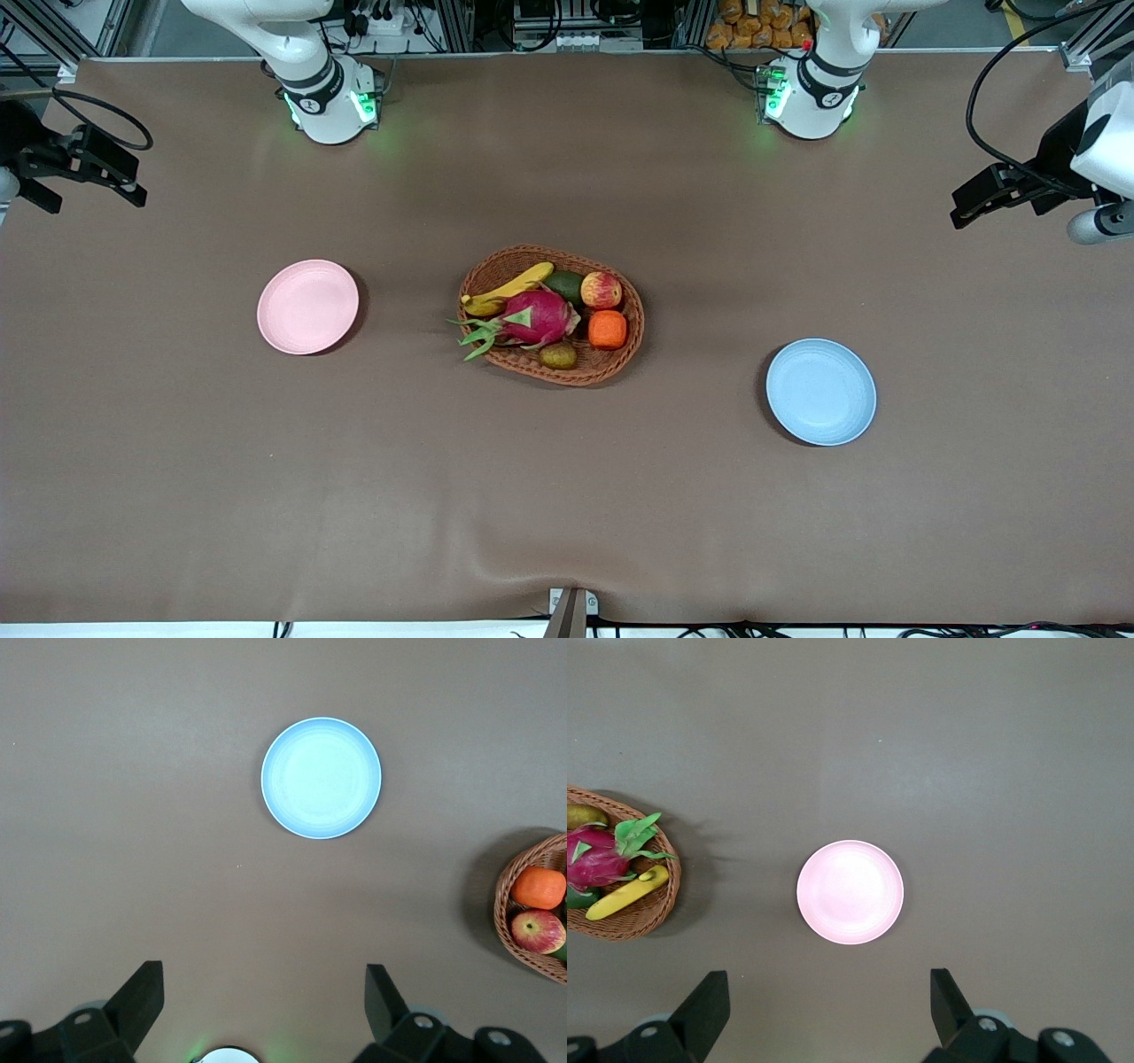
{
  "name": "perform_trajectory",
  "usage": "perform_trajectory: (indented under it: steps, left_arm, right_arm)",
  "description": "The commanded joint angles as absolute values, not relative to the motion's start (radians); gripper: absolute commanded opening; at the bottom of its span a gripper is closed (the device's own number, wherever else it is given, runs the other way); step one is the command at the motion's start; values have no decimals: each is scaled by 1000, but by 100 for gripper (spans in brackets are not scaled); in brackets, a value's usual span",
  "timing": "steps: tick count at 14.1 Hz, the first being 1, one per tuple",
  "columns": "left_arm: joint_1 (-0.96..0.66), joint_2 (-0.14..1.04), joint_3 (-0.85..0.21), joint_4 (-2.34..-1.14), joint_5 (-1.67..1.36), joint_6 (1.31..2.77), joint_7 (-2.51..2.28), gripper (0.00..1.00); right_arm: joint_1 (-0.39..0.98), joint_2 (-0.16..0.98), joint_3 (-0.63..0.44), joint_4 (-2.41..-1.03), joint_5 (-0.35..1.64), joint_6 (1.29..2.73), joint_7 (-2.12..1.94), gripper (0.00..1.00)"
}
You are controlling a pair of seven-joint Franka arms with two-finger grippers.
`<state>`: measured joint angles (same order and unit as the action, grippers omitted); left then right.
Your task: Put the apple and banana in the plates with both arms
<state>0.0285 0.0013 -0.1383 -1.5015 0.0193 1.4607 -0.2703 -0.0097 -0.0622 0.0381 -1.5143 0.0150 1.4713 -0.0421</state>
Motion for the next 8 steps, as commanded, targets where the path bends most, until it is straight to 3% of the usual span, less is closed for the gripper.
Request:
perform_trajectory:
  steps: [1,8]
  left_arm:
    - [26,-18,-130,-1511,11,1450,-255,100]
    - [31,2,-118,-1488,0,1450,-242,100]
  right_arm:
    - [-15,-49,38,-1491,-8,1457,-51,100]
    - [-29,-37,32,-1489,-6,1457,-52,100]
